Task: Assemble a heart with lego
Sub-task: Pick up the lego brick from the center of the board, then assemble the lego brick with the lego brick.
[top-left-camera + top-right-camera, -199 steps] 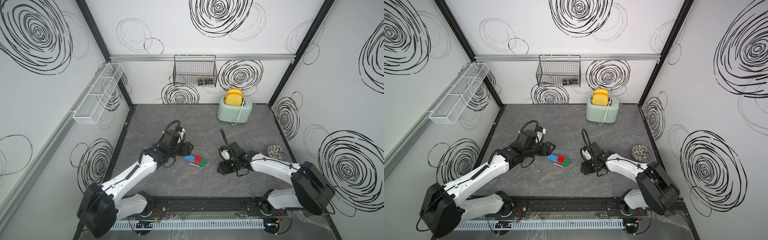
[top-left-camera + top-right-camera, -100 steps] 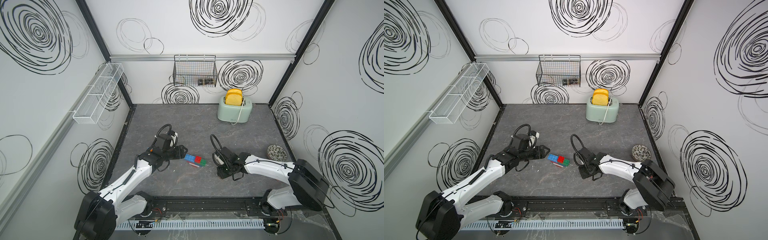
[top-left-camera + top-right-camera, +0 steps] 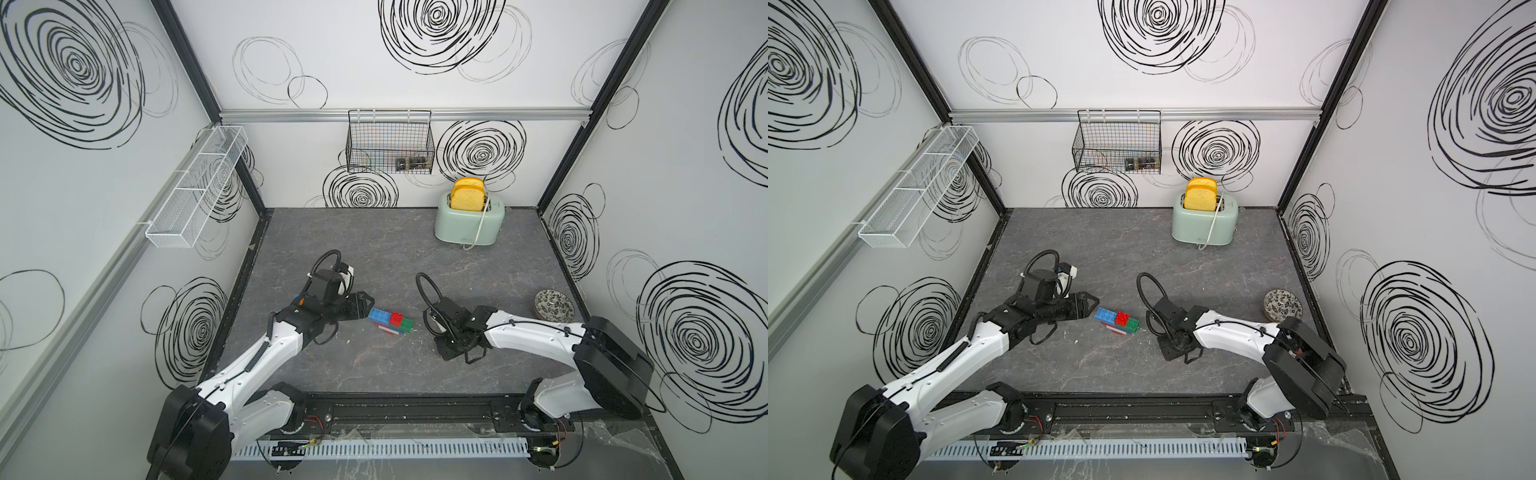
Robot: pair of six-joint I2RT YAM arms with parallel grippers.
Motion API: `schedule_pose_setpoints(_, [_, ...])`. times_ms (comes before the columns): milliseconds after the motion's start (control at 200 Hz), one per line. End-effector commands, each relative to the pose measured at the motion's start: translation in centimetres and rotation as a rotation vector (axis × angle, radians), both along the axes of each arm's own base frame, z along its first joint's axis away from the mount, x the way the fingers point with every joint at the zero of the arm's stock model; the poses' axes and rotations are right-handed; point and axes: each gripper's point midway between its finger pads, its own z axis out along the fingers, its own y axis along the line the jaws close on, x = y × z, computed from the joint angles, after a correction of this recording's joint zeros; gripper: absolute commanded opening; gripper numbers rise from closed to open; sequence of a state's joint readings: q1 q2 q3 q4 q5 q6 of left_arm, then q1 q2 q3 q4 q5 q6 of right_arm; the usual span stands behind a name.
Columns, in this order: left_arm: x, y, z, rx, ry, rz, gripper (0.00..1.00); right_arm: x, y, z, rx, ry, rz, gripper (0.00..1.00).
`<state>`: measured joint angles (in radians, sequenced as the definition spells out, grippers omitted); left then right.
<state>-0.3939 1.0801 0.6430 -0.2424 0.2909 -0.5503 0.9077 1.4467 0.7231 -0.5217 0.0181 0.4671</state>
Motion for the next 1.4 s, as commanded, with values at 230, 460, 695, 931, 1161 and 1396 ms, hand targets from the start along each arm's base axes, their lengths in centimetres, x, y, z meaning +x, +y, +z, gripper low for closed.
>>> schedule_pose_setpoints(230, [0.6,1.3,-0.4,-0.043,0.002,0.029,0.65,1.8,1.6,4.8,0.030,-0.092,0.065,0.35])
schedule_pose_setpoints(460, [0.5,0.5,-1.4,-0.172,0.043,-0.006,0.65,5.0,4.6,11.8,0.097,-0.227,0.237,0.33])
schedule_pose_setpoints(695, [0.0,0.7,-2.1,-0.194,0.053,0.006,0.65,6.7,9.3,15.0,0.147,-0.276,0.457,0.33])
schedule_pose_setpoints(931, [-0.5,2.1,-2.7,-0.216,0.071,0.063,0.65,7.6,14.6,15.3,0.187,-0.267,0.640,0.33])
schedule_pose_setpoints(1161, [-0.9,2.4,-3.2,-0.258,0.089,0.085,0.65,6.8,17.6,12.1,0.095,-0.218,0.770,0.32])
schedule_pose_setpoints(1396, [-0.8,2.6,-3.2,-0.268,0.092,0.095,0.66,7.0,18.0,9.7,0.012,-0.178,0.805,0.32])
